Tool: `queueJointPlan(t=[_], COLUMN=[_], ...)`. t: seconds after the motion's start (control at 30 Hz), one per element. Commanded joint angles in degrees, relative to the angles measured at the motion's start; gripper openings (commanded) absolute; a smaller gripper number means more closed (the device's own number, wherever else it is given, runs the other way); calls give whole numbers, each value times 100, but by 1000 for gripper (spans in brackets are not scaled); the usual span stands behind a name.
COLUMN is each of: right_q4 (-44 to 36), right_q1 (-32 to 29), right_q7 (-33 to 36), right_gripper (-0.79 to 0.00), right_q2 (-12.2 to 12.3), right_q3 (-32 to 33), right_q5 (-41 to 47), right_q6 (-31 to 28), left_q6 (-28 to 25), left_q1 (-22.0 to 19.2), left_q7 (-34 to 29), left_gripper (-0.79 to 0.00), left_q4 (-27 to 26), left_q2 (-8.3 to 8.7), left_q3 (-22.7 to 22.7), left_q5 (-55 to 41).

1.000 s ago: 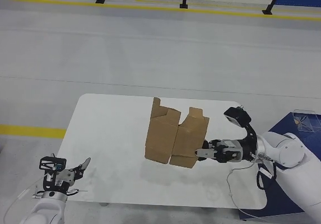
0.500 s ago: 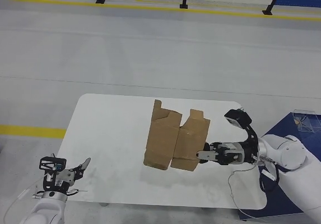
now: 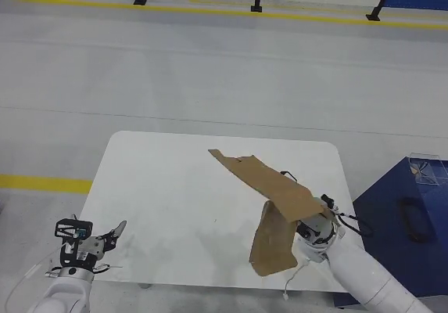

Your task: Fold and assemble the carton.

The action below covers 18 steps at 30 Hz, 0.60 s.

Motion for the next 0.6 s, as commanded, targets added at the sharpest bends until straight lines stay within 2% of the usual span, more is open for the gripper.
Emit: queueJointPlan(t=[0.0, 0.07, 0.13, 0.23, 0.3, 0.4, 0.57], right_q4=[25, 55, 99, 430, 855, 1498, 1718], right_q1=[-94, -31, -49, -333, -497, -643, -693], right_q7=[1, -213, -838, -2239, -3193, -4168, -4169], right_gripper=[-785, -785, -785, -785, -785, -785, -785], right_q2=[-350, -609, -833, -1166, -1398, -1776, -2253], right_q3=[-329, -807, -979, -636, -235, 249, 892], right_q5=[1063, 1848, 2786, 4535, 5267, 5770, 4879], right_q6=[379, 595, 1220, 2619, 3572, 4545, 4545], left_q6=[0, 0, 0, 0, 0, 0, 0], left_q1=[0, 0, 0, 0, 0, 0, 0], left_q7=[0, 0, 0, 0, 0, 0, 0], left_gripper=[0, 0, 0, 0, 0, 0, 0], left_q4=[0, 0, 0, 0, 0, 0, 0], left_q2=[0, 0, 0, 0, 0, 0, 0], left_q3=[0, 0, 0, 0, 0, 0, 0], left_q5=[0, 0, 0, 0, 0, 0, 0])
